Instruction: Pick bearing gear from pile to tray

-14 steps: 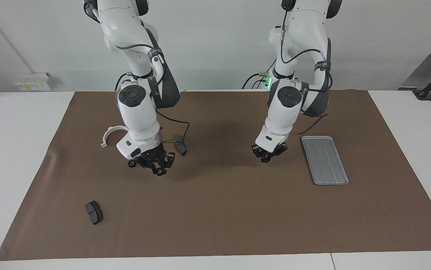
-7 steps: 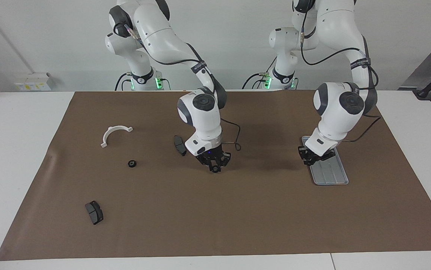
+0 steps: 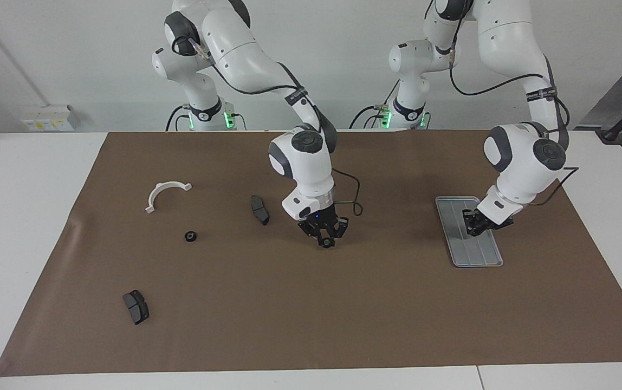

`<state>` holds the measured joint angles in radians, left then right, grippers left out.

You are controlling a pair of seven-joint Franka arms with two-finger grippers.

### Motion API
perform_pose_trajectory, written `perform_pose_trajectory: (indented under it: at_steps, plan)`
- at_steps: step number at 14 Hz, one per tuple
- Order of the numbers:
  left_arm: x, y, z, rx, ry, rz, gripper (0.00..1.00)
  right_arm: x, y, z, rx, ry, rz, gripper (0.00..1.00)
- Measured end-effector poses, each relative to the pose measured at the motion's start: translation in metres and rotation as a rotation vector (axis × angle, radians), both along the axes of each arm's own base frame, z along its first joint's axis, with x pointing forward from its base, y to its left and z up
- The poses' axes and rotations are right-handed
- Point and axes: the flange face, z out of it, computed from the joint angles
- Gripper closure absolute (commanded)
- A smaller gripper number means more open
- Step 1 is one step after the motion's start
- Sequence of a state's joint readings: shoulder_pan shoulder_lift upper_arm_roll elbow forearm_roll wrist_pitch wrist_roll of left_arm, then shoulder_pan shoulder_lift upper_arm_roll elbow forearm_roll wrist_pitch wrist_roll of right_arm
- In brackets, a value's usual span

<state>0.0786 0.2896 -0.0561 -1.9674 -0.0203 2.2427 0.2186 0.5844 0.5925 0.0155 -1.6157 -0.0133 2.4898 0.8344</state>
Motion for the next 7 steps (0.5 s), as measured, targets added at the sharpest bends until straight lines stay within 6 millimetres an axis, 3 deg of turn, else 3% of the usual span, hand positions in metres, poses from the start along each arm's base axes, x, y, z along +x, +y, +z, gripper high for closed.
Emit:
perform_pose_trajectory:
  at_steps: [5, 6, 7]
  plan:
    - [-0.0059, -0.0099, -0.0096, -0.044, 0.009, 0.021, 1.0, -0.0049, 0.0078, 0.0008, -0.001, -0.003, 0.014, 0.0]
    - [-0.0058, -0.0109, -0.0091, -0.046, 0.008, 0.021, 0.94, -0.0047, 0.0081, 0.0015, -0.003, -0.006, 0.016, 0.0]
    - [-0.0057, -0.0113, -0.0083, -0.047, 0.005, 0.021, 0.83, -0.0028, 0.0059, 0.0032, -0.005, -0.009, 0.013, 0.0]
